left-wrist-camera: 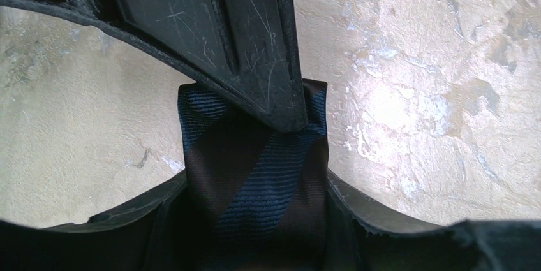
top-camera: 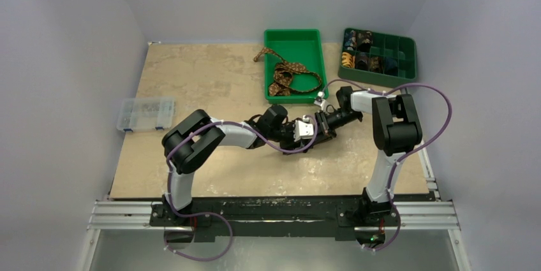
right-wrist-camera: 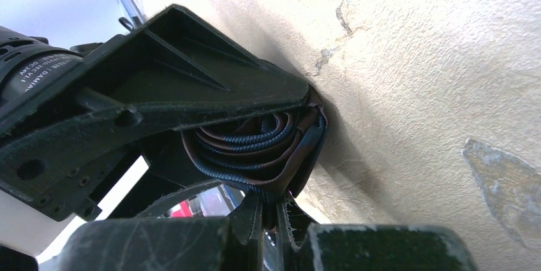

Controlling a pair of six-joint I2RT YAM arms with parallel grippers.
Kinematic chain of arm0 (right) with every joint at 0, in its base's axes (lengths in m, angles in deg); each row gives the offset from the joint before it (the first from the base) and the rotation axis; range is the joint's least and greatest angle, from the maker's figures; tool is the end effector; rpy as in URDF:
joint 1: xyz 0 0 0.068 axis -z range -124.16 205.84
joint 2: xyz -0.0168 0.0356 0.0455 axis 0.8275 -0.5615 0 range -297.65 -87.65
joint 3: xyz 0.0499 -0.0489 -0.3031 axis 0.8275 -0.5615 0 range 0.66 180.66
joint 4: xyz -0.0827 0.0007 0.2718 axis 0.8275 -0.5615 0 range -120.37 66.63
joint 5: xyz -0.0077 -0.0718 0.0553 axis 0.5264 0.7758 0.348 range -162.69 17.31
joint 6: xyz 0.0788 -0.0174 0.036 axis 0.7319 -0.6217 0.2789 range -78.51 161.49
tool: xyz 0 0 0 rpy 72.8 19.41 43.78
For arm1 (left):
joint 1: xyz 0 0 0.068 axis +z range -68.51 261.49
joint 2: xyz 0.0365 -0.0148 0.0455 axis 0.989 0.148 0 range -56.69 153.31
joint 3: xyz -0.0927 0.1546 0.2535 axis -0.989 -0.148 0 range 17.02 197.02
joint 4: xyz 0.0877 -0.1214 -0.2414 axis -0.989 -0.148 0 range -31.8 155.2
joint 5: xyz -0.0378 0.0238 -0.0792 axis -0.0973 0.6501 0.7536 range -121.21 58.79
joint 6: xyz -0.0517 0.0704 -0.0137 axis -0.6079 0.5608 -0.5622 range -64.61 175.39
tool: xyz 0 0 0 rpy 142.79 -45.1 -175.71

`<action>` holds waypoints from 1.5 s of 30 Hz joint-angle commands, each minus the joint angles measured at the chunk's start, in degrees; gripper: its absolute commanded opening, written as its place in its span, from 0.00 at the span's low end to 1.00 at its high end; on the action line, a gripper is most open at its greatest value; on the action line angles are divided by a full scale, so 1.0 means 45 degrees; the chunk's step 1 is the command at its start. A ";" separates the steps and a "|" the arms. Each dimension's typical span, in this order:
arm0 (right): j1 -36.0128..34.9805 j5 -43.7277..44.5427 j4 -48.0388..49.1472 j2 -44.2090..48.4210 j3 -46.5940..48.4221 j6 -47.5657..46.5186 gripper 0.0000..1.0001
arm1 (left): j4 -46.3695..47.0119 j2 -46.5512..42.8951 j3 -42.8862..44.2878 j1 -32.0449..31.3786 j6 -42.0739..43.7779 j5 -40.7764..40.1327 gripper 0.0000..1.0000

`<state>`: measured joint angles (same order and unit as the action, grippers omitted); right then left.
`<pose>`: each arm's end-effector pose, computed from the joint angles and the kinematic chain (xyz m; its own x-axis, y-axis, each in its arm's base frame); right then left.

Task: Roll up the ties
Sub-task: Roll the tie at the center of the board.

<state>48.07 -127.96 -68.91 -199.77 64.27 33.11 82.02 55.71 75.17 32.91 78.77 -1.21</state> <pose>0.3372 0.1112 0.1143 -0.9749 -0.2169 -0.0497 -0.1634 0.5466 0.8213 0.2712 -0.3667 0.1244 -0.0071 0.5275 -0.8496 0.9968 0.0718 0.0362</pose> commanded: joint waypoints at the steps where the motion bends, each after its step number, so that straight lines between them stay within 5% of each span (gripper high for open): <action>1: -0.0094 0.0602 0.1206 0.0417 0.0034 0.0202 0.00 | -0.0304 -0.0002 -0.0498 -0.0046 -0.0051 -0.0393 0.62; 5: -0.0109 0.1150 0.0827 0.0993 0.0385 -0.0134 0.00 | -0.0358 -0.1400 -0.0281 0.0023 -0.0967 0.0041 0.95; 7: -0.0098 0.1447 0.0441 0.1182 0.0589 -0.0596 0.00 | -0.0421 -0.2108 -0.0070 0.0110 -0.1595 0.0166 1.00; 12: -0.0079 0.2012 -0.0314 0.1373 0.0901 -0.1431 0.00 | -0.1135 -0.3166 0.0706 0.0775 -0.3011 0.0600 1.00; 22: -0.0040 0.1524 0.0168 0.0171 0.0568 -0.1163 0.00 | -0.1976 -0.2424 0.0341 0.1062 -0.1226 0.1418 1.00; 37: -0.0070 0.1138 -0.0028 0.0109 0.0675 -0.0915 0.00 | -0.3217 -0.0456 0.1737 -0.0045 0.0221 -0.1016 1.00; 45: -0.0117 0.0791 -0.0288 -0.0147 0.0692 -0.1084 0.00 | -0.3717 -0.0098 0.2015 -0.0162 0.1037 -0.0960 0.78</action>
<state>47.88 -122.97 -69.28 -199.48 66.79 29.02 66.32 54.88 82.73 32.65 80.08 -5.28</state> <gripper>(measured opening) 0.027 0.820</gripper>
